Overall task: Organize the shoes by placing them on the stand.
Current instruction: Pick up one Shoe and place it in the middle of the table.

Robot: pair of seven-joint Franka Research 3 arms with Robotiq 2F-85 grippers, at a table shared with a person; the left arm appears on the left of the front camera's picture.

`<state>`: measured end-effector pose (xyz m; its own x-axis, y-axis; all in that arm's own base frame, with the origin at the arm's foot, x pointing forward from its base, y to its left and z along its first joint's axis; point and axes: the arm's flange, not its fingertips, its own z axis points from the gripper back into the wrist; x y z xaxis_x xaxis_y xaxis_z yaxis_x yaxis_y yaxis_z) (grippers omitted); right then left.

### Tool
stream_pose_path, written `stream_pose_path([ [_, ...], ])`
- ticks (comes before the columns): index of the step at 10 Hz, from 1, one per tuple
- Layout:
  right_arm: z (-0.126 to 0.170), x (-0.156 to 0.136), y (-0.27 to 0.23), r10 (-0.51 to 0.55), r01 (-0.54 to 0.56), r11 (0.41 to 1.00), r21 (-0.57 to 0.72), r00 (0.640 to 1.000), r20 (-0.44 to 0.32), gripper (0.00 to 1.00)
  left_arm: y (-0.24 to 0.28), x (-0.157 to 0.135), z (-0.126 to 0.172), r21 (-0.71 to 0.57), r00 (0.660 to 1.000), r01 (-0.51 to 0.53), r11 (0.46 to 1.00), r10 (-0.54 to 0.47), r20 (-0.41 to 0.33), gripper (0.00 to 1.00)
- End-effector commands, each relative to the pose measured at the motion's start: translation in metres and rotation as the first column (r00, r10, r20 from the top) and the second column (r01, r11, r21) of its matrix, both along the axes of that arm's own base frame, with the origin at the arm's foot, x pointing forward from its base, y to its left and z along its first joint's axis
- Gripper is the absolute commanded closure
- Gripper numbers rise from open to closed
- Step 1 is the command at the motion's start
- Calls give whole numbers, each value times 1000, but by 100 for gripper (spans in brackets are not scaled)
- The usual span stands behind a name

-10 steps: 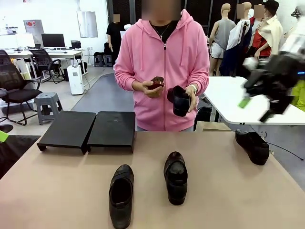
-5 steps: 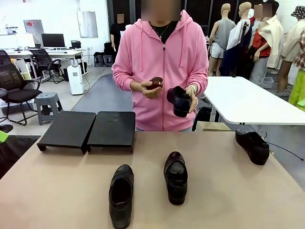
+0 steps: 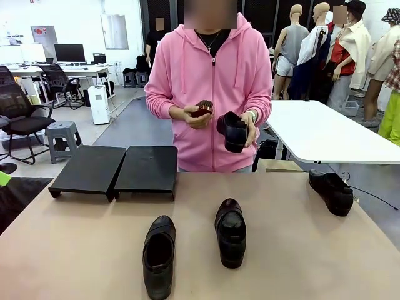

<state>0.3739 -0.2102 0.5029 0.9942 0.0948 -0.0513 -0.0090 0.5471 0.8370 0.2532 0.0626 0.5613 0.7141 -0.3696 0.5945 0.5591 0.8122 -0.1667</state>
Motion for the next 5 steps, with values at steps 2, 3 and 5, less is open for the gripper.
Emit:
stream_pose_path([
  [2, 6, -3, -7, -42, 42, 998, 47, 999, -13, 0, 1, 0, 0, -10, 1000, 12, 1000, -12, 3, 0],
  [3, 6, -3, -7, -42, 42, 998, 47, 999, -13, 0, 1, 0, 0, -10, 1000, 12, 1000, -12, 3, 0],
  [5, 6, -3, -7, -42, 42, 998, 47, 999, -13, 0, 1, 0, 0, -10, 1000, 12, 1000, -12, 3, 0],
])
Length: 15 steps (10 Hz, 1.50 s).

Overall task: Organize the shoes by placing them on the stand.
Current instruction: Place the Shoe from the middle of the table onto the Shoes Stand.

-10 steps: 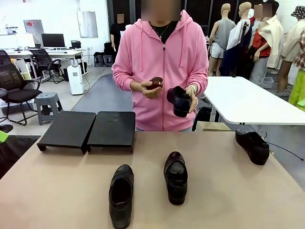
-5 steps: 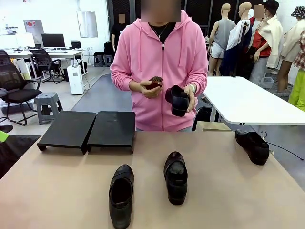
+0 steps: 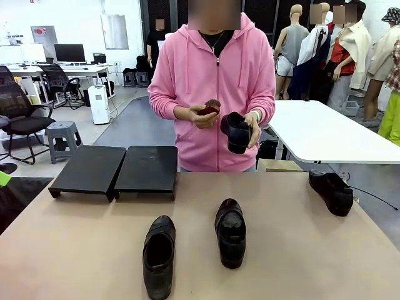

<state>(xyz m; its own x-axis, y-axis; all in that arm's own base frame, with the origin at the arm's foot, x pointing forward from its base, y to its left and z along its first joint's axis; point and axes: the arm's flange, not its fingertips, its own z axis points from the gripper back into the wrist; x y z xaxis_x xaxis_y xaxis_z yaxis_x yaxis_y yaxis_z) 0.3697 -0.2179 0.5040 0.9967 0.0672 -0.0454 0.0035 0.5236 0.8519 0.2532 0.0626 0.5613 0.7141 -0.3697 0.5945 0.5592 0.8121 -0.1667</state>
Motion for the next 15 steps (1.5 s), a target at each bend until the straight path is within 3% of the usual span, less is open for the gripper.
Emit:
stream_pose_path([
  [1, 5, 1, 1, -13, 13, 1000, 20, 1000, -16, 0, 1, 0, 0, -10, 1000, 12, 1000, -12, 3, 0],
  [7, 5, 1, 1, -13, 13, 1000, 20, 1000, -16, 0, 0, 0, 0, 0, 1000, 0, 1000, 0, 0, 0],
  [9, 5, 1, 1, -13, 13, 1000, 20, 1000, -16, 0, -126, 5, 48, 8, 984, 11, 1000, -9, -175, 0],
  [10, 5, 1, 1, -13, 13, 1000, 20, 1000, -16, 0, -189, 13, 54, 99, 956, -64, 993, 90, -280, 0],
  [11, 5, 1, 1, -13, 13, 1000, 20, 1000, -16, 0, -244, 17, 50, 190, 944, -70, 979, 127, -304, 0],
  [13, 5, 1, 1, -13, 13, 1000, 20, 1000, -16, 0, -341, 14, 19, 276, 913, 45, 960, 73, -403, 0],
  [15, 5, 1, 1, -13, 13, 1000, 20, 1000, -16, 0, -390, 6, -8, 318, 880, 140, 938, 29, -473, 0],
])
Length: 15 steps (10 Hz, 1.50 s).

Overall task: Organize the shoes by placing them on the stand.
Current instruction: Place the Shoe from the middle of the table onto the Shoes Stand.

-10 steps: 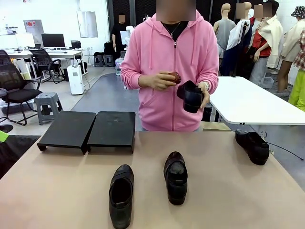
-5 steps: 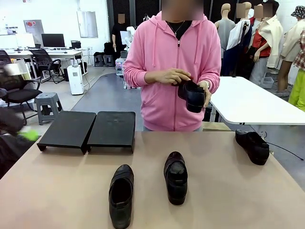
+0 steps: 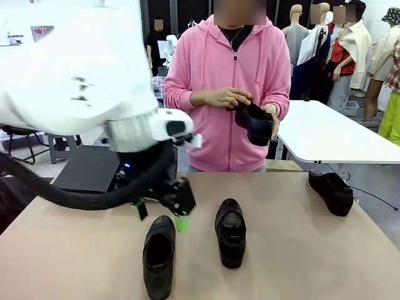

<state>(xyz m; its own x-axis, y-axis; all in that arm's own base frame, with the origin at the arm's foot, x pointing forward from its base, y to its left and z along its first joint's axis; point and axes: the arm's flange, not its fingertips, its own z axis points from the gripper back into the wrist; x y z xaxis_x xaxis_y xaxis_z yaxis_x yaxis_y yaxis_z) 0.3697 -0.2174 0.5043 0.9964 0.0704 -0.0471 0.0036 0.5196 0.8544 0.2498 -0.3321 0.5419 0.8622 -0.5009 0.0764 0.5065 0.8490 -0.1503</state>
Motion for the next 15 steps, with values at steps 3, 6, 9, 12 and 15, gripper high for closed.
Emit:
stream_pose_path([
  [3, 5, 1, 0, -16, 16, 1000, 15, 1000, -14, 0, 25, -4, 15, -29, 998, -40, 999, 41, 56, 0],
  [6, 5, 1, 0, -16, 16, 1000, 15, 1000, -14, 0, 4, -1, -12, -46, 979, -197, 979, 199, 48, 0],
  [9, 5, 1, 0, -16, 16, 1000, 15, 1000, -14, 0, -3, 0, -68, -119, 912, -398, 910, 406, 56, 0],
  [12, 5, 1, 0, -16, 16, 1000, 15, 1000, -14, 0, -15, 26, -119, -77, 883, -456, 886, 462, 86, 0],
  [15, 5, 1, 0, -16, 16, 1000, 15, 1000, -14, 0, -27, 62, -167, -22, 864, -494, 869, 494, 100, 0],
])
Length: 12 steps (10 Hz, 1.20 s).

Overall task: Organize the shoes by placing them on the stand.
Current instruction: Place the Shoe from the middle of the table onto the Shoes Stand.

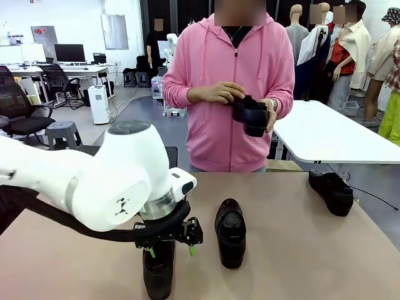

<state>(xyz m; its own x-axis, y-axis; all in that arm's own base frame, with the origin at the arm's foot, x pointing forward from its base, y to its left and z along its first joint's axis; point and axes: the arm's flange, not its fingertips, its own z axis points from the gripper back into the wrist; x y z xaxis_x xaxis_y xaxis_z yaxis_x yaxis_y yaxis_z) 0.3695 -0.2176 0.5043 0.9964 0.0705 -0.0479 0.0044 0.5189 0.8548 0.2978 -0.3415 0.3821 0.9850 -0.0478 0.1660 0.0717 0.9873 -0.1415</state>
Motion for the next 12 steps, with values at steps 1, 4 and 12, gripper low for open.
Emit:
stream_pose_path([
  [1, 5, 1, 0, -16, 16, 1000, 14, 1000, -13, 0, -21, 20, -18, 25, 998, -60, 998, 60, 1, 0],
  [4, 5, 1, 0, -16, 16, 1000, 14, 1000, -13, 0, -25, 26, -27, 31, 998, -67, 997, 67, 3, 89],
  [12, 5, 1, 0, -16, 16, 1000, 14, 1000, -13, 0, -19, 21, -21, 48, 996, -83, 995, 83, 9, 100],
])
